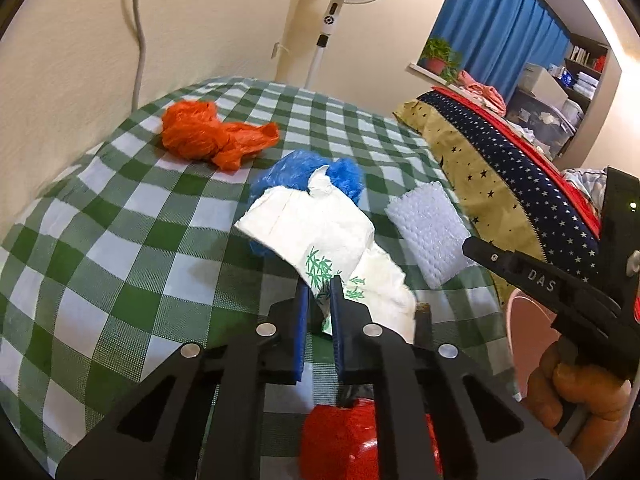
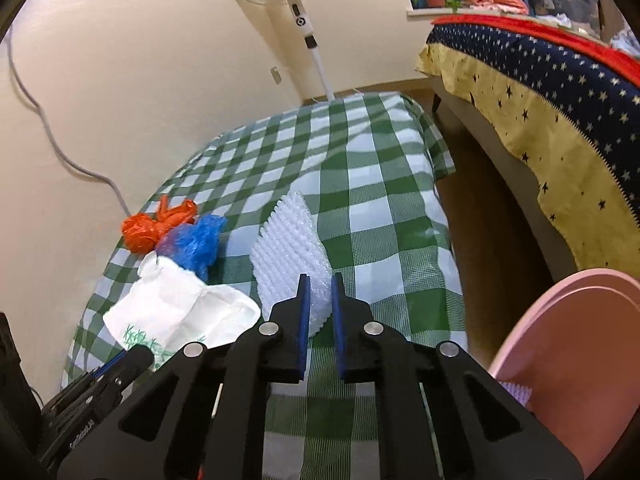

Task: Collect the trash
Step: 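Grasp the white crumpled paper with the left tool while the right tool grasps the white foam net, then carry the white paper in the left tool while the right tool carries the foam net to the bucket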

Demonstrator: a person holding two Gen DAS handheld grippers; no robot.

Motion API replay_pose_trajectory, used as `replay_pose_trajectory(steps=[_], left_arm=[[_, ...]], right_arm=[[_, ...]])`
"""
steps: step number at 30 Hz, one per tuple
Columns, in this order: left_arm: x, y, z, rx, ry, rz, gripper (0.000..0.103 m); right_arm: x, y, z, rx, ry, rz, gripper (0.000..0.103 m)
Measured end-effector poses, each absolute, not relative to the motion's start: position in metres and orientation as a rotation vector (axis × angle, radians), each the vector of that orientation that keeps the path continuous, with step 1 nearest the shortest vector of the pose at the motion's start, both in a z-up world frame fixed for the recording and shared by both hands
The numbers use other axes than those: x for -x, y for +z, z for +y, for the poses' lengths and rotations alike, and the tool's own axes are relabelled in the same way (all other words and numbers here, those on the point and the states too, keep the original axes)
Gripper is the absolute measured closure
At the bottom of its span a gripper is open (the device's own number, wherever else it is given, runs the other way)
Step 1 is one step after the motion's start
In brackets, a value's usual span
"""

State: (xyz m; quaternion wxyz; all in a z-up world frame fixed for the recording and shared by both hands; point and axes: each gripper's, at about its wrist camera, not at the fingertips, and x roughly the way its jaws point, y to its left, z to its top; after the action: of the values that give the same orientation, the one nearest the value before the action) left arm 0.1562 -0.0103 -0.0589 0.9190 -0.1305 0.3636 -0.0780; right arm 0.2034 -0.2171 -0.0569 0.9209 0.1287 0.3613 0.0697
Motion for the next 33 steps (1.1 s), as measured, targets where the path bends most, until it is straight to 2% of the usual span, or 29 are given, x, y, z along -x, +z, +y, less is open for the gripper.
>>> replay_pose_trajectory(steps=[10, 33], left_arm=[[-0.135, -0.034, -0.018, 0.255, -0.195, 0.684, 0.101], [-0.075, 0.009, -0.021, 0.240, -0.236, 0.594, 0.101]], right_arm=[[-0.157, -0.026, -0.230, -0.225, 0.120, 0.690, 0.092], [-0.052, 0.031, -0.248, -0.161, 0.064, 0.578, 0.092]])
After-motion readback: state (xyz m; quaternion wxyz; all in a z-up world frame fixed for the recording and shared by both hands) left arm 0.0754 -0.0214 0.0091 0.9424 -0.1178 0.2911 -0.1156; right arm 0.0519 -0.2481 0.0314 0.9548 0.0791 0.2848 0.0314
